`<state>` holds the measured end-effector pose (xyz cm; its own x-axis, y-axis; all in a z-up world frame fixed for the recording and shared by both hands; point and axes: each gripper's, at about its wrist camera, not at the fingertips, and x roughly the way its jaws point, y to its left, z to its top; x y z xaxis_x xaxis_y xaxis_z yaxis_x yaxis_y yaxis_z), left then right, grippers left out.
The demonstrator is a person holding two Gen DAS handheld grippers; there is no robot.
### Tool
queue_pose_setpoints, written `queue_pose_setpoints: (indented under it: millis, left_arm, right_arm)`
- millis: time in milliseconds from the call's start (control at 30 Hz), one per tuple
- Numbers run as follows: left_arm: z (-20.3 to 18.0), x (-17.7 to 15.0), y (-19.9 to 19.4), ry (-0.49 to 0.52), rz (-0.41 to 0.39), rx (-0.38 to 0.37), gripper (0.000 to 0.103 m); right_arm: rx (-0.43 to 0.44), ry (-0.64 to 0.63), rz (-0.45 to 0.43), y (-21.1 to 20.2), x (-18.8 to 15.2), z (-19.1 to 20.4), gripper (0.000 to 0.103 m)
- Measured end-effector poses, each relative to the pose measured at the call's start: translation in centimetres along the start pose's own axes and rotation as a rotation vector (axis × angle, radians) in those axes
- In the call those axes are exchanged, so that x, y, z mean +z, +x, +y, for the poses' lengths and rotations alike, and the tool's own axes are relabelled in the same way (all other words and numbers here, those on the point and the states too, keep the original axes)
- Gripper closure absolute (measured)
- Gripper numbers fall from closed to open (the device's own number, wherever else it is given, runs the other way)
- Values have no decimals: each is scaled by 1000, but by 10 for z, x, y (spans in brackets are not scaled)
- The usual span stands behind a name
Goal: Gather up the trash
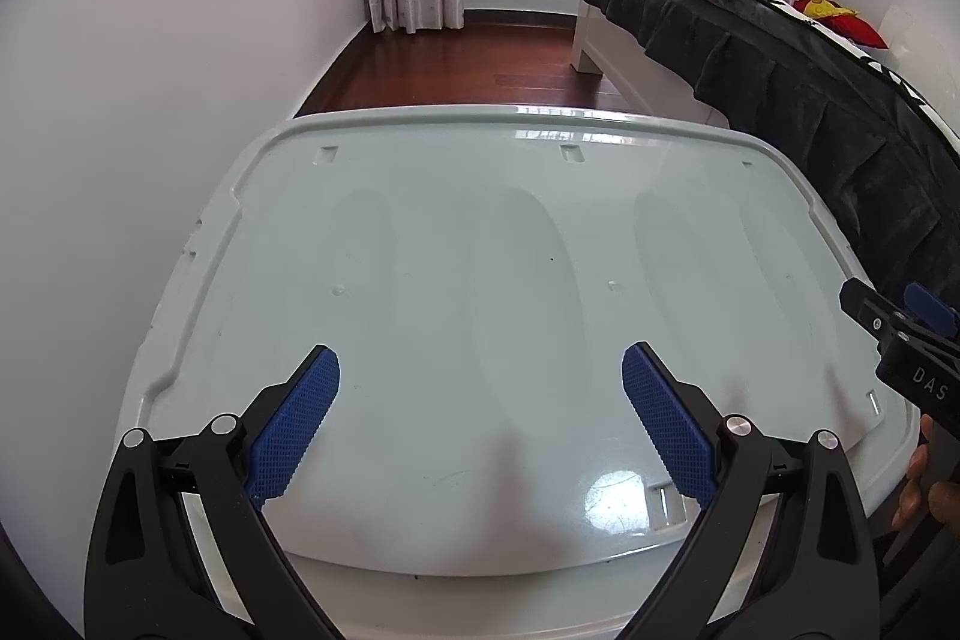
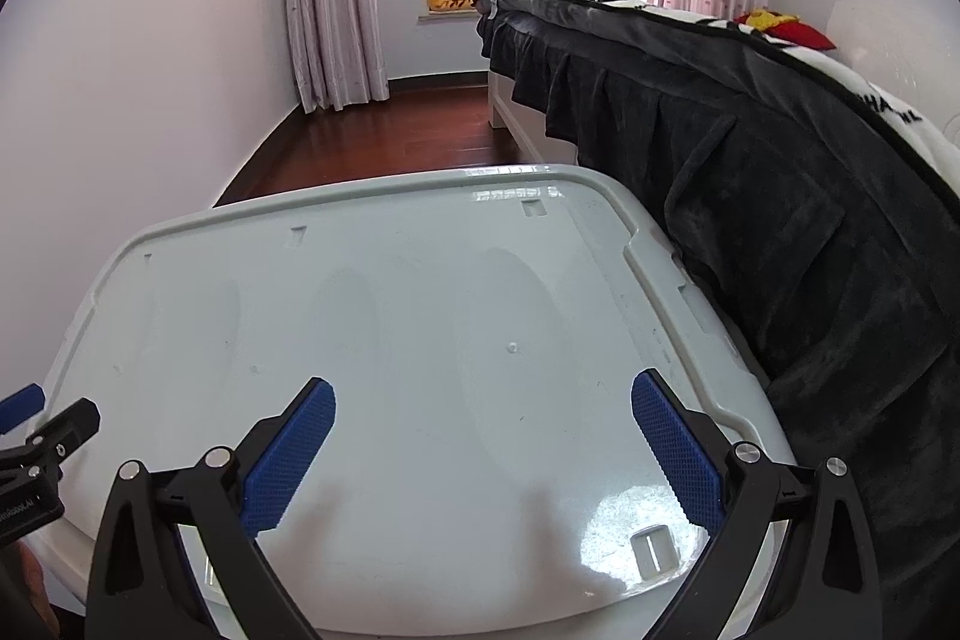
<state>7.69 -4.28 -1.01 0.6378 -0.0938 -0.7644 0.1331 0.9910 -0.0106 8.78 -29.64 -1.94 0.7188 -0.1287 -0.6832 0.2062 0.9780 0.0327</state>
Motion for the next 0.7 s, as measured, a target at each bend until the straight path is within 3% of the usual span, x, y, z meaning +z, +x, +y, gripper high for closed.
queue_pose_setpoints:
  millis: [700]
  left_arm:
    - [-2, -1, -1, 3, -3, 15, 10]
  right_arm:
    - [-3, -2, -6, -2, -1, 1, 5]
